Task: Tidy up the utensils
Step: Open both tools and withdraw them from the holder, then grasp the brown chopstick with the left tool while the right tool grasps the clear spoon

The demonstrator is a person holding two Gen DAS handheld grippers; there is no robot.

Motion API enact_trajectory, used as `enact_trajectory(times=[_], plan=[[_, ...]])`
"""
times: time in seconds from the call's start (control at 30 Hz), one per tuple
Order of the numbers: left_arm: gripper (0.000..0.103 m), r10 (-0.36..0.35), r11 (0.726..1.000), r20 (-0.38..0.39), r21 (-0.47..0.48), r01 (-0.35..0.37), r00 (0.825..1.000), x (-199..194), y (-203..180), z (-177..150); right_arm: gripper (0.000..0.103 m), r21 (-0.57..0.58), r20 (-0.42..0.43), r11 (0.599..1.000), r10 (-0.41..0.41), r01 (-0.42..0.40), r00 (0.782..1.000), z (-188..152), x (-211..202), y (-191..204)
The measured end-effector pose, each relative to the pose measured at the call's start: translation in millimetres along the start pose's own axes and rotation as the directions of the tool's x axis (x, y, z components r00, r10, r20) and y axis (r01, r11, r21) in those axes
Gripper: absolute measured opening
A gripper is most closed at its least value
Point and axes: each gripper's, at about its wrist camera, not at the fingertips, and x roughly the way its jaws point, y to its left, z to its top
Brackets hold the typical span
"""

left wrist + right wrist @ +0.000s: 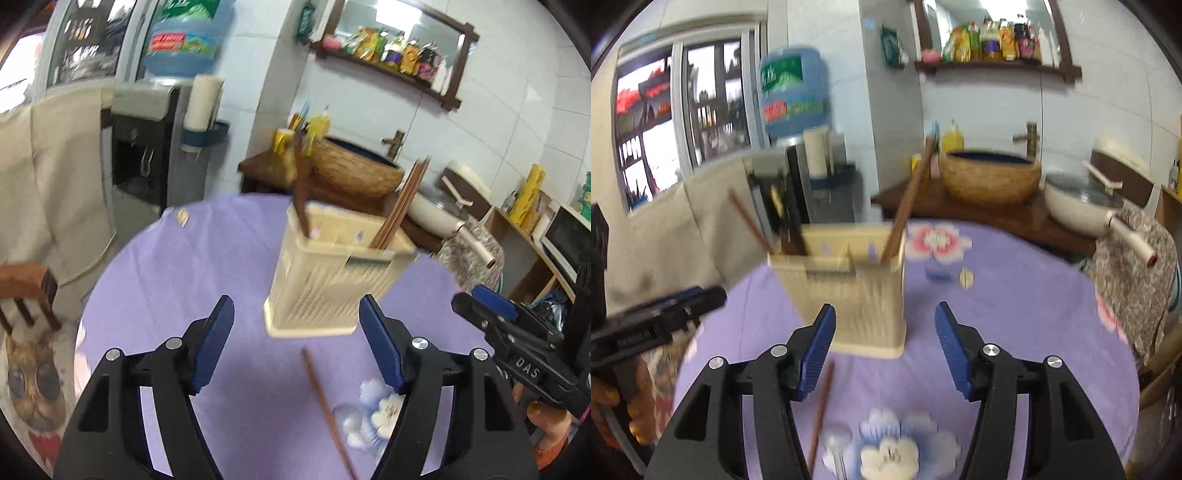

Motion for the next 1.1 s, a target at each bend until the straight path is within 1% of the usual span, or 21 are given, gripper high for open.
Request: enact_trajectory(times=[0.07, 0.17, 0.27, 0.37, 0.43, 0.57, 0.7, 0.97, 1.1], plan=[[0.07, 0.034, 0.999, -0.051, -0.038, -0.036, 0.998, 8, 14, -25, 0.055, -0.011, -0.061, 1.0, -0.01, 0.01, 0.998, -27, 7, 4], [0.07, 0.055, 0.995, -0.117, -0.073, -0.064, 0.992, 15, 30, -53, 0.055, -0.057, -0.13, 0.998, -0.009, 0.001, 0.991, -64, 14, 17], [0.07, 0.096, 0.993, -0.139, -0.057, -0.105, 0.986, 14, 36, -74, 0.054, -0.097, -0.197, 0.995, 0.012, -0.032, 0.98, -91, 20, 30], [0.07, 0.113, 0.993, -0.153, -0.028, -0.118, 0.982, 13, 37, -90, 0.054, -0.125, -0.257, 0.991, 0.022, -0.056, 0.966, -106, 29, 38], [0.07, 0.115, 0.993, -0.16, -0.015, -0.119, 0.98, 13, 36, -97, 0.053, -0.132, -0.28, 0.989, 0.02, -0.059, 0.96, -111, 34, 41], [0.07, 0.107, 0.994, -0.174, 0.001, -0.108, 0.979, 13, 32, -101, 0.051, -0.15, -0.324, 0.986, 0.015, -0.067, 0.946, -115, 46, 47], [0.07, 0.108, 0.994, -0.187, -0.006, -0.111, 0.976, 14, 35, -104, 0.049, -0.151, -0.354, 0.984, 0.035, -0.094, 0.935, -117, 59, 52], [0.07, 0.118, 0.992, -0.199, -0.027, -0.126, 0.973, 17, 40, -105, 0.047, -0.144, -0.347, 0.985, 0.041, -0.096, 0.937, -109, 72, 61], [0.07, 0.119, 0.991, -0.205, -0.03, -0.127, 0.972, 18, 41, -106, 0.035, -0.139, -0.341, 0.986, 0.044, -0.097, 0.939, -108, 73, 63]])
